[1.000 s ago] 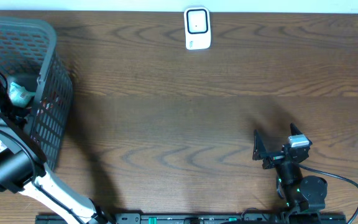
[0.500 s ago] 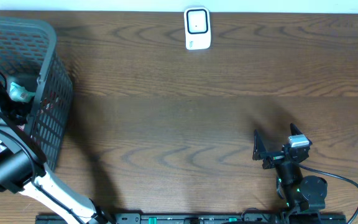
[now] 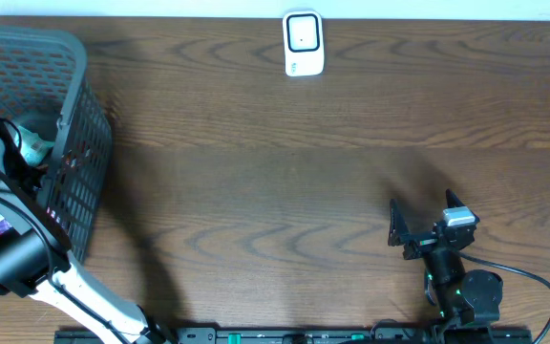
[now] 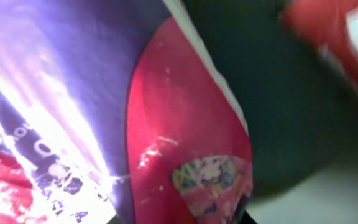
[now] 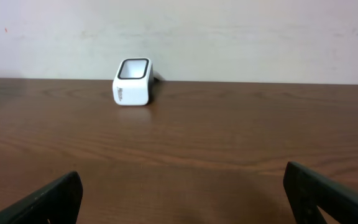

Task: Scan the item barcode
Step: 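Lift the purple-pink package out and place it on the table center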

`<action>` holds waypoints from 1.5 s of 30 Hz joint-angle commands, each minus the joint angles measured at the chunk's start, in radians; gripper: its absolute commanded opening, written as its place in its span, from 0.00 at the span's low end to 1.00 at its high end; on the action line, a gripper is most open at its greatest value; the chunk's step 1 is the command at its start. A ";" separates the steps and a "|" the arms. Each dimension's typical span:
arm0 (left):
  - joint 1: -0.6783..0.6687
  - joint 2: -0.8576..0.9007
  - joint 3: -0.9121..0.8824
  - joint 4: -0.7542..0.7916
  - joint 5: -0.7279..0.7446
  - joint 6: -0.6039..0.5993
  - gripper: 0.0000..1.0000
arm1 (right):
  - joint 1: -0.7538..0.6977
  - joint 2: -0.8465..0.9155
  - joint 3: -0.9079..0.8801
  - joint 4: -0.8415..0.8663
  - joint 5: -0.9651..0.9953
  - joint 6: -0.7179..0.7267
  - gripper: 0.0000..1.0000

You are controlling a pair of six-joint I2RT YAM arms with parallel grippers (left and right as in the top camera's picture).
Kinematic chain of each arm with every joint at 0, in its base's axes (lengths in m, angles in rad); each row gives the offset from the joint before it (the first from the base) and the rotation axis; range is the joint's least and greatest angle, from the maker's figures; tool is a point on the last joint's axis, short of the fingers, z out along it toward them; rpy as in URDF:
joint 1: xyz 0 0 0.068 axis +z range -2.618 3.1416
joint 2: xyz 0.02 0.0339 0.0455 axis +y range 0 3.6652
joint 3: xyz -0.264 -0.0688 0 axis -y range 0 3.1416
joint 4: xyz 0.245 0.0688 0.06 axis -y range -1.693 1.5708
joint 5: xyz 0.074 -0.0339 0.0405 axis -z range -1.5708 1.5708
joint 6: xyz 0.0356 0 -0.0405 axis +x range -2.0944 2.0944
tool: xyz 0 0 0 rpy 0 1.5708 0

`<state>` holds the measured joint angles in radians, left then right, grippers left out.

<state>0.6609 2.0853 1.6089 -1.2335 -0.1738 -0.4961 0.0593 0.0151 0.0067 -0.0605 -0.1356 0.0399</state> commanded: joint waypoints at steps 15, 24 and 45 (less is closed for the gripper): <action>-0.018 -0.531 0.423 0.121 0.559 -0.111 0.07 | 0.000 -0.004 -0.001 -0.003 -0.005 -0.011 0.99; -0.486 -0.581 0.420 0.162 0.645 0.082 0.07 | 0.000 -0.004 -0.001 -0.003 -0.005 -0.011 0.99; -1.422 0.061 0.402 0.057 0.065 0.264 0.57 | 0.000 -0.004 -0.001 -0.003 -0.005 -0.011 0.99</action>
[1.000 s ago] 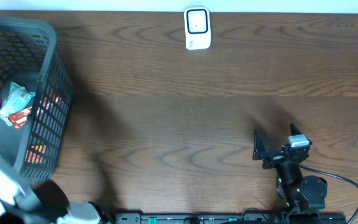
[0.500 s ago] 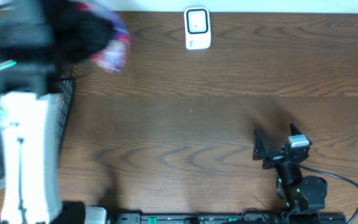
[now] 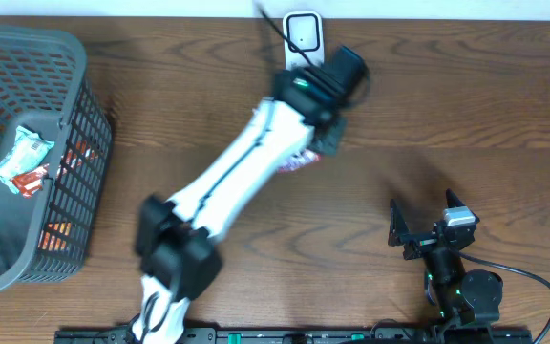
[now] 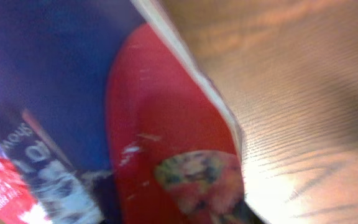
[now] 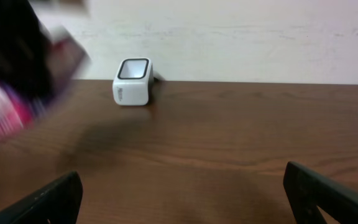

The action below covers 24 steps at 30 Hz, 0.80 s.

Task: Scan the item barcode
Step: 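Lift the purple-pink package out and place it on the table center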

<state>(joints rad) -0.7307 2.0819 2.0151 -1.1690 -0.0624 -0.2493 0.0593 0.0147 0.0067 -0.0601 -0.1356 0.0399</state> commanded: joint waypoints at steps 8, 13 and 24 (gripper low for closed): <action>-0.008 0.055 0.062 -0.061 -0.261 0.017 0.95 | 0.000 -0.003 -0.001 -0.003 -0.005 -0.011 0.99; 0.087 -0.085 0.173 -0.071 -0.320 0.015 0.98 | 0.000 -0.003 -0.001 -0.004 -0.005 -0.011 0.99; 0.659 -0.414 0.212 0.028 -0.321 -0.151 0.98 | 0.000 -0.003 -0.001 -0.003 -0.005 -0.011 0.99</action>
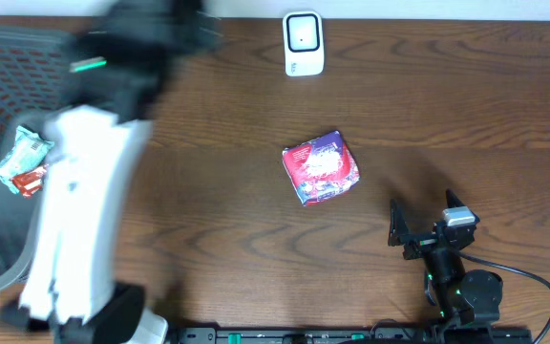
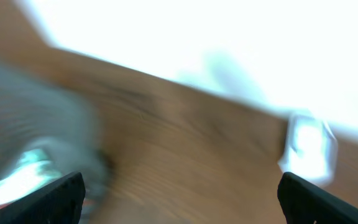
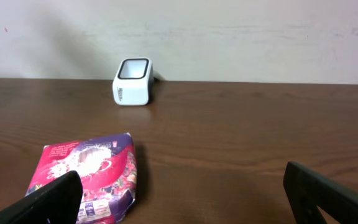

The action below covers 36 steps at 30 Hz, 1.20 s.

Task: Scan the item barcode
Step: 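Lift the purple-pink package out and place it on the table center, then reach the left gripper back into the basket and grasp the orange bar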

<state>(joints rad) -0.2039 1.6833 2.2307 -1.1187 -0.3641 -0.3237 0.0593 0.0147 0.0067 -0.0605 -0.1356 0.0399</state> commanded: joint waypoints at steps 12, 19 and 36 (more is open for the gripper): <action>0.733 0.125 -0.143 -0.335 -0.013 -0.381 0.98 | 0.000 -0.003 -0.001 -0.003 -0.005 -0.011 0.99; 0.785 0.284 -0.298 -0.249 0.148 -0.381 0.98 | 0.000 -0.003 -0.001 -0.003 -0.005 -0.011 0.99; 0.766 0.555 -0.307 -0.101 0.322 -0.414 0.98 | 0.000 -0.003 -0.001 -0.003 -0.005 -0.011 0.99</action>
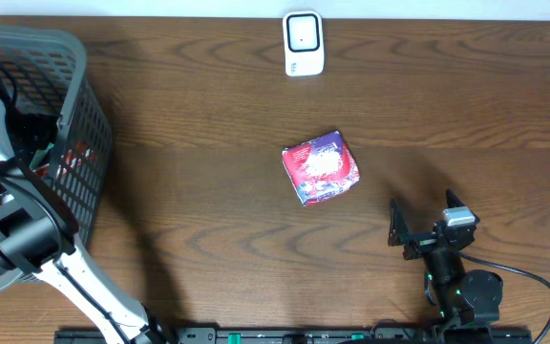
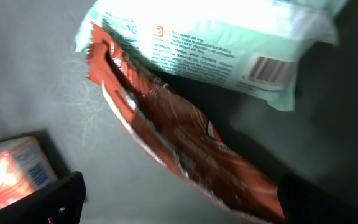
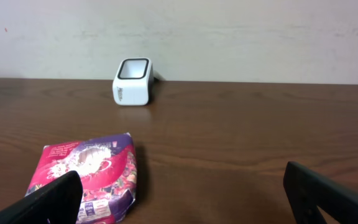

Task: Scan the item barcode
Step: 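Reach the left gripper back into the basket and grasp the orange bar, then carry the orange bar and drop it beside the purple package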

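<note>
The white barcode scanner (image 1: 303, 43) (image 3: 132, 82) stands at the table's far edge. A red-and-purple snack packet (image 1: 320, 168) (image 3: 89, 177) lies flat mid-table, in front of it. My left gripper (image 2: 179, 202) is down inside the grey basket (image 1: 76, 67), open, its fingers either side of a red wrapper (image 2: 179, 149). Beside that wrapper lies a mint-green packet (image 2: 216, 43) with its barcode showing. My right gripper (image 1: 401, 232) (image 3: 182, 199) rests open and empty at the near right, pointing toward the packet and scanner.
The basket fills the table's left end, and my left arm (image 1: 27, 244) reaches over its near side. A white-and-orange pack (image 2: 11, 168) also lies in the basket. A pale wall (image 3: 229, 31) rises behind the scanner.
My left gripper was open and blurred above the basket's far right corner; now it is low inside the basket over the wrappers. The snack packet and right arm have not moved.
First my left gripper was in the basket, shut on the red-and-purple packet. Then it held that packet close to the scanner. After that the packet lay on the table and the open gripper was back near the basket, where it now hangs over other wrappers.
</note>
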`<action>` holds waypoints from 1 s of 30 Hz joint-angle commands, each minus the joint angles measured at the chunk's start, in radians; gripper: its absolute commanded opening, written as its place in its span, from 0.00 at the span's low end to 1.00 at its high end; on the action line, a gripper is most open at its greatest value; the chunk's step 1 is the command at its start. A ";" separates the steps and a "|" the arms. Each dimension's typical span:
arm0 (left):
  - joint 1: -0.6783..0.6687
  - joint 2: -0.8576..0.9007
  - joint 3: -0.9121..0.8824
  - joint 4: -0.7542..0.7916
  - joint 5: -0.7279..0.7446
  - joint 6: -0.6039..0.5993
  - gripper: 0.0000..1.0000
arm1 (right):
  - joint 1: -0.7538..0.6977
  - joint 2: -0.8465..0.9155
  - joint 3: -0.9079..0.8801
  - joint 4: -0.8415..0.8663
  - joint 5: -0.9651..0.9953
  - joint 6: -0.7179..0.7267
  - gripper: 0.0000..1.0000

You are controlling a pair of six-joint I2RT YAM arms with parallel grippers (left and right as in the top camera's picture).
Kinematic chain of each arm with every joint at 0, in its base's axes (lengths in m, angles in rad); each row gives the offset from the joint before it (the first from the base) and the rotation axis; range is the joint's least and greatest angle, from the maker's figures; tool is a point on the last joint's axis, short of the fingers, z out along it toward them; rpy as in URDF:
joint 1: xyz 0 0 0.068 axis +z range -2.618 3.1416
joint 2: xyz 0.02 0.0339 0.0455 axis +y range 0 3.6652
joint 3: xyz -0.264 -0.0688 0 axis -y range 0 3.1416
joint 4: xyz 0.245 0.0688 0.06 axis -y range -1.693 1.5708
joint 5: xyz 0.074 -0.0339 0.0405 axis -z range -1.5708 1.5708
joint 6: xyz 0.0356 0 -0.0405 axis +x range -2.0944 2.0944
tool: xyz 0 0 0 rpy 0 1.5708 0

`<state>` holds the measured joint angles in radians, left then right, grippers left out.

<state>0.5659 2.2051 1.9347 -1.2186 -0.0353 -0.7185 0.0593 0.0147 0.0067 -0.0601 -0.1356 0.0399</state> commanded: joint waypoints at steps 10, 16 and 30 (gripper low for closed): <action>-0.045 0.058 -0.120 0.103 -0.070 0.081 0.84 | 0.000 -0.003 -0.001 -0.003 -0.005 -0.011 0.99; -0.045 0.034 -0.067 0.007 -0.052 0.120 0.07 | 0.000 -0.003 -0.001 -0.004 -0.005 -0.011 0.99; -0.047 -0.528 0.038 0.100 0.243 0.076 0.07 | 0.000 -0.003 -0.001 -0.004 -0.005 -0.011 0.99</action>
<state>0.5217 1.8282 1.9408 -1.1271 0.1093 -0.6182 0.0593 0.0151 0.0067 -0.0605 -0.1356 0.0399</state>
